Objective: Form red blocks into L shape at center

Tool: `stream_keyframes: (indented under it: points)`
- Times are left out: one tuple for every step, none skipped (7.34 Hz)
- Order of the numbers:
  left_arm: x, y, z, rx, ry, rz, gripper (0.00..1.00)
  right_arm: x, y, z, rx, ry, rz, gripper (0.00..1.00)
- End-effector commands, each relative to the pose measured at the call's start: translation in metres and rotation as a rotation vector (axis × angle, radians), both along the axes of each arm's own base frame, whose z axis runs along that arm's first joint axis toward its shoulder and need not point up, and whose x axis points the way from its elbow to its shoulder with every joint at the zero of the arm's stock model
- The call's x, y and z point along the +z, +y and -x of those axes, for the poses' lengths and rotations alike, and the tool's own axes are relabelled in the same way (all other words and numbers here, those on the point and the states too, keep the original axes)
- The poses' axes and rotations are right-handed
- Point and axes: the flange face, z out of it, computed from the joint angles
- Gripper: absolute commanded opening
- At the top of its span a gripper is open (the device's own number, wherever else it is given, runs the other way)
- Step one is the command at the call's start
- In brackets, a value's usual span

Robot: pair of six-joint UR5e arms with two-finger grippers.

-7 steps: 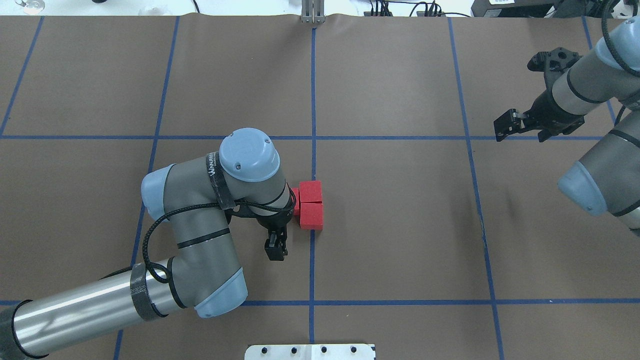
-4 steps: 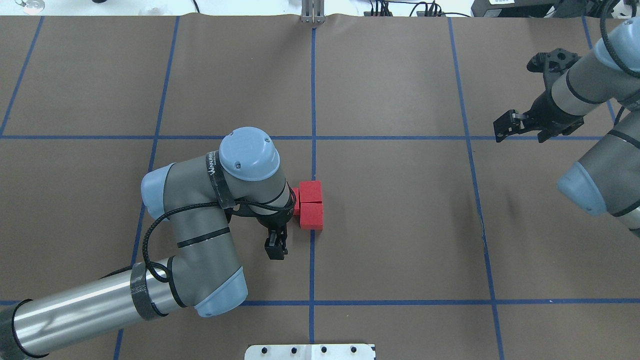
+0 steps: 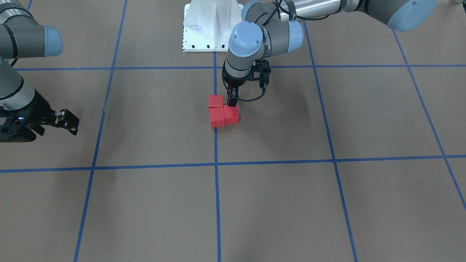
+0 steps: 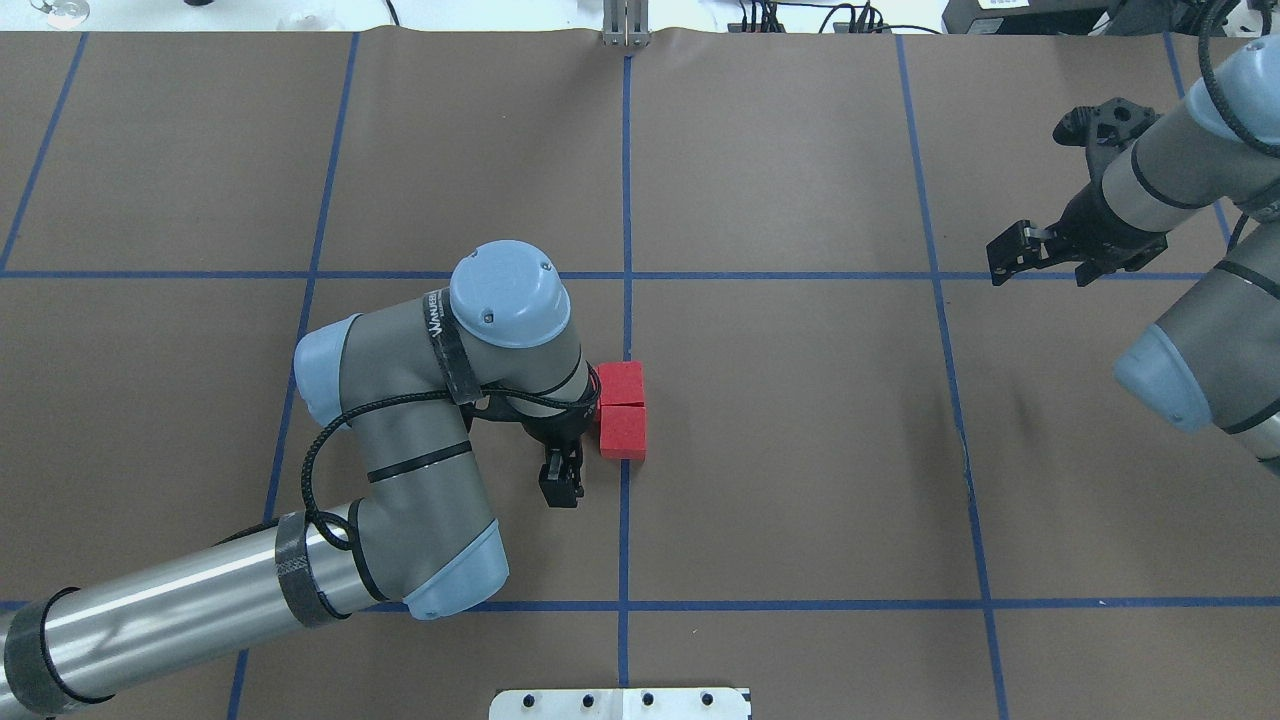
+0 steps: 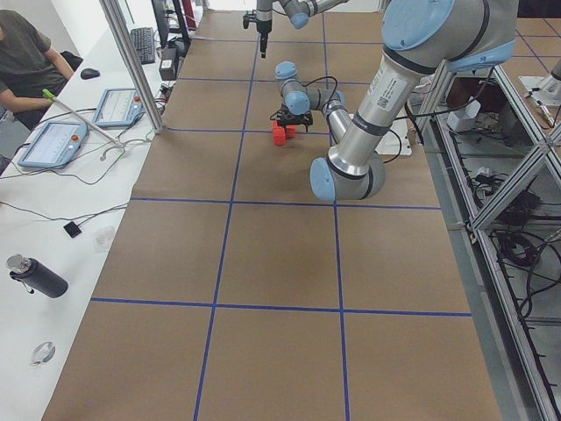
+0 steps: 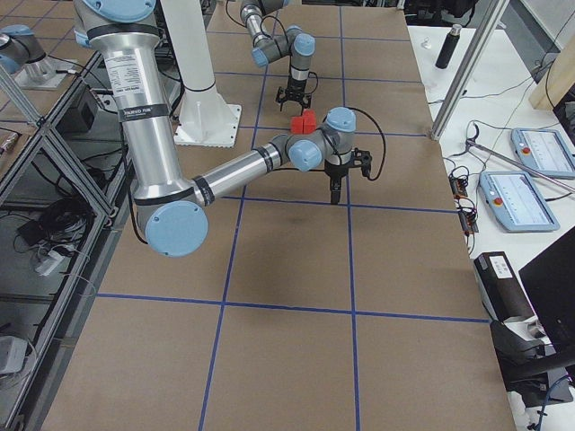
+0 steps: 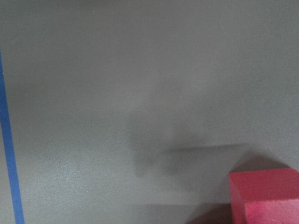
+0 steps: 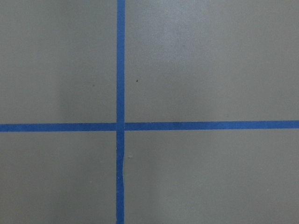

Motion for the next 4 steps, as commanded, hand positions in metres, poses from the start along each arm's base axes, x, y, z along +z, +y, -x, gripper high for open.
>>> stream_keyframes:
  points:
    - [0.0007,-0.0034,0.0021,-0.005,-0.002,0.002,1.00,0.0000,0.0000,0.0000,0.000,0.000,0.000,1.00]
    - [0.0018,-0.0042,0.0027,-0.004,-0.002,0.003,1.00,0.0000,0.0004,0.0008,-0.002,0.000,0.000,1.00]
    - [-0.0014,-0.0006,0.0041,0.002,0.004,0.003,1.00,-0.0008,0.0008,0.0026,-0.005,-0.001,-0.001,1.00]
    - [-0.0041,0.0045,0.0070,0.007,-0.009,0.010,1.00,-0.0008,0.0008,0.0026,-0.005,-0.001,-0.001,1.00]
